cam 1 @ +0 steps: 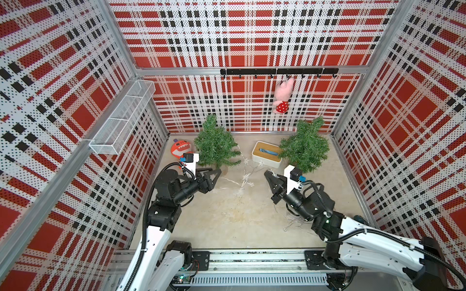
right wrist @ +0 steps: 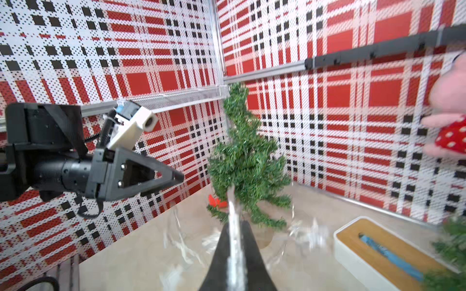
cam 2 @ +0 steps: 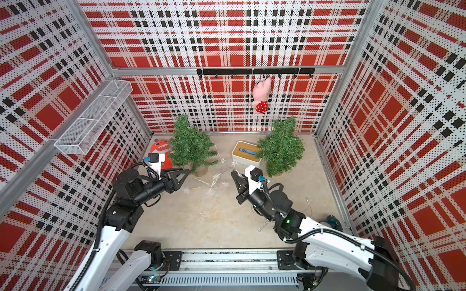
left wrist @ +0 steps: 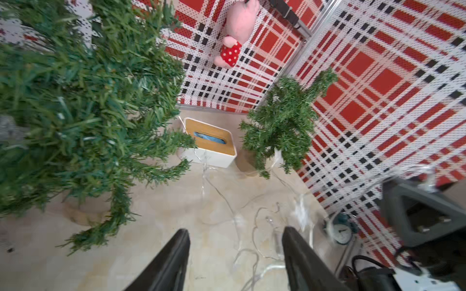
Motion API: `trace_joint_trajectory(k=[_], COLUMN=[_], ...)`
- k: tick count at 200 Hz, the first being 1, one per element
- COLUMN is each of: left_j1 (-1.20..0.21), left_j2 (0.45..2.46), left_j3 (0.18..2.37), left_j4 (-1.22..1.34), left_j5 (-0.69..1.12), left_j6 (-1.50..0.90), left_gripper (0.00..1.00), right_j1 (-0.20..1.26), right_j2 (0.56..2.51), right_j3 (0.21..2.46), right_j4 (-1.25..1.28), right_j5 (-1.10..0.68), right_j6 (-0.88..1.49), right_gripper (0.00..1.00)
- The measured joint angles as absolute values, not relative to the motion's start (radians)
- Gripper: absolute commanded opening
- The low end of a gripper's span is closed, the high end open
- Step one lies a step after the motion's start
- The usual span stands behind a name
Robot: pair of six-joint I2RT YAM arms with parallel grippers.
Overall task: Wrap string light around the christmas tree
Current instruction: Adjust the light string.
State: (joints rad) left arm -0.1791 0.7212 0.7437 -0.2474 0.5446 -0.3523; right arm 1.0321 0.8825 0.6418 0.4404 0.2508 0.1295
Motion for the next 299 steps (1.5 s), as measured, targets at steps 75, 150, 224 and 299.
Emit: trace_joint_trajectory(k=[75, 150, 224, 299], left_j1=[-0.568, -0.509, -0.652, -0.665], left_j2=[0.808, 1.019, 1.233, 1.448], left_j3=[0.727, 0.536, 0.547, 0.585], left_j4=[-0.195, 0.258, 0.481, 0.608], left_j5=[0.283, 0.221, 0.193, 0.183], left_j6=[-0.297, -0.599, -0.732, -0.785], left_gripper=[0.73, 0.72, 0.74, 0.62], right_j1=[1.010, 1.003, 1.003, 1.003], right_j2=[0.919, 0.857, 0.752, 0.686], right_j3=[0.784, 0.770, 0.601, 0.497], right_j4=[0.177, 0.132, 0.058, -0.006], right_j5=[0.239, 0.171, 0.155, 0.170], right_j6=[0.040, 0.096, 0.246, 0.287], right_gripper=[0.00, 0.00, 0.00, 0.00])
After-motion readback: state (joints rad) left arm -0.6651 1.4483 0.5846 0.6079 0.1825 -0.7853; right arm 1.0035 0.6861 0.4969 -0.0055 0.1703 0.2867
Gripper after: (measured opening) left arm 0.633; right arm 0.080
